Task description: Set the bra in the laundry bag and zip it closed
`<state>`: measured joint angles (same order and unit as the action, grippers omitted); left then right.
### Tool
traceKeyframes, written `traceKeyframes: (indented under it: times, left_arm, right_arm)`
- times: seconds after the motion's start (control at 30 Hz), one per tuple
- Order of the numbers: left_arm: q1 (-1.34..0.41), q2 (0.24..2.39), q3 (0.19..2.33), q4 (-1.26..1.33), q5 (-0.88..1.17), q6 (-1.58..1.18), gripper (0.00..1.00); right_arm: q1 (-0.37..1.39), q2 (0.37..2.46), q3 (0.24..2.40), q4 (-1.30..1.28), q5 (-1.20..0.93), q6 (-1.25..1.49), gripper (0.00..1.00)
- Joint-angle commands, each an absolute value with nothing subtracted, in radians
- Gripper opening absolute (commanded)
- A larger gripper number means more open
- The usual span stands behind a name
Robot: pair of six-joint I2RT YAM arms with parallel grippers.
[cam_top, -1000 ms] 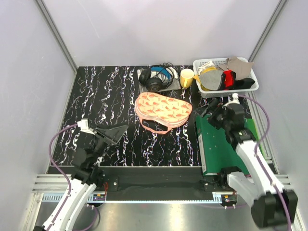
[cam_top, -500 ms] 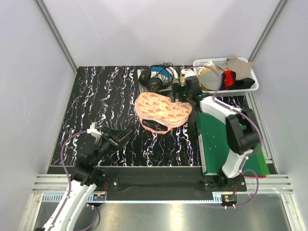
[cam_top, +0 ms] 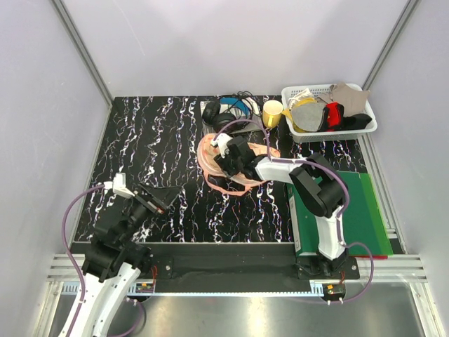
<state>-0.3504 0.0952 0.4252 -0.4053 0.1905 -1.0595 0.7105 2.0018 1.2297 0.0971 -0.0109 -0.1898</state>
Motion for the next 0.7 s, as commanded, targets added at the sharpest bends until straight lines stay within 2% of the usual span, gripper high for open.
traceKeyframes:
  times: [0.0, 0.17, 0.2, 0.23, 0.43, 0.67]
  left_arm:
    - [-0.356, 0.089, 0.453, -0.472, 0.146, -0.973, 0.98]
    - [-0.356, 0.089, 0.459, -0.491, 0.140, -0.960, 0.98]
    - [-0.356, 0.089, 0.457, -0.494, 0.129, -0.959, 0.98]
    - [-0.356, 0.094, 0.462, -0.498, 0.121, -0.954, 0.98]
    - [-0.356, 0.126, 0.497, -0.569, 0.003, -0.924, 0.98]
    - [-0.356, 0.176, 0.485, -0.571, -0.026, -0.945, 0.96]
  right_arm:
    - [0.715, 2.068, 1.236, 0.103, 0.074, -0.256, 0.46]
    - [0.752, 2.030, 1.235, 0.080, 0.101, -0.281, 0.22]
    - [0.756, 2.020, 1.239, 0.065, 0.095, -0.276, 0.14]
    - [0.770, 1.999, 1.247, 0.046, 0.091, -0.265, 0.00]
    - [0.833, 1.803, 1.308, -0.132, 0.092, 0.018, 0.00]
    - [0.836, 1.637, 1.282, -0.134, -0.139, 0.602, 0.00]
